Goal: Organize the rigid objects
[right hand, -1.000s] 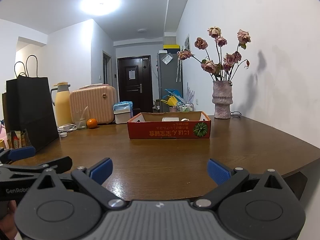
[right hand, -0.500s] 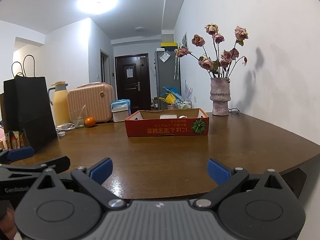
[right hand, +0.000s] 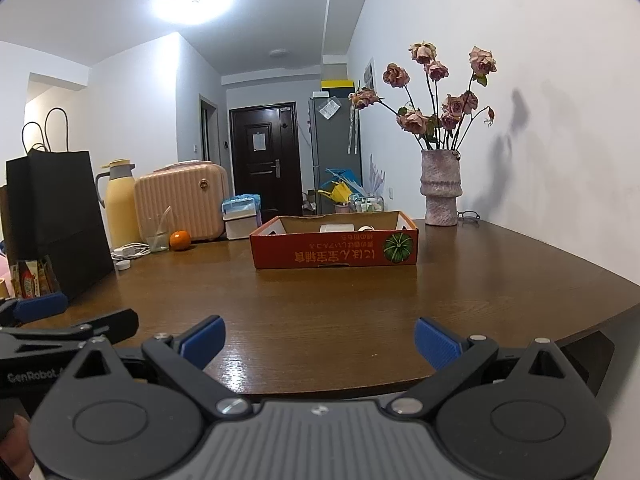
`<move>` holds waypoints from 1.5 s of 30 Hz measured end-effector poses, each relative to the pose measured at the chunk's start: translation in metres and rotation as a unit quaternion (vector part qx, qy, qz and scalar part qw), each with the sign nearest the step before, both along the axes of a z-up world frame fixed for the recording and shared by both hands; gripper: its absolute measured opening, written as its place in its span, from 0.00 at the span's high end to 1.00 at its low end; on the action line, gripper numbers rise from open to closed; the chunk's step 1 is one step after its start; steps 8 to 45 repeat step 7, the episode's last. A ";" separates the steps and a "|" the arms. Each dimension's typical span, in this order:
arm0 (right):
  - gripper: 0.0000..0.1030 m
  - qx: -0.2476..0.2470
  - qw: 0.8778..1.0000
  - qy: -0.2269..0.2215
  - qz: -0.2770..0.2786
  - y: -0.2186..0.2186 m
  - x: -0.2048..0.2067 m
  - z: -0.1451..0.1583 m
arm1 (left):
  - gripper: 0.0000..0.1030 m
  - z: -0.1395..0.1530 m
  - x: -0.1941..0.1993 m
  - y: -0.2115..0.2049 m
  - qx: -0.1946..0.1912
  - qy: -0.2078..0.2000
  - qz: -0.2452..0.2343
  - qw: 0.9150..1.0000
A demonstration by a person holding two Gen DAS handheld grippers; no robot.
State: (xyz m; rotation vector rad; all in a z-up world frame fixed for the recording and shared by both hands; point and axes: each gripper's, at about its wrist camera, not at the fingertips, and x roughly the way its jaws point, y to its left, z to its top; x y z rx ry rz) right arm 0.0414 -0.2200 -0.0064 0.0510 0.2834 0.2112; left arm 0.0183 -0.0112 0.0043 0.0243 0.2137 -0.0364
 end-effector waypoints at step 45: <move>0.02 0.002 1.000 0.003 -0.001 -0.001 0.000 -0.001 | 0.00 -0.002 0.004 0.001 -0.003 0.011 0.008 1.000</move>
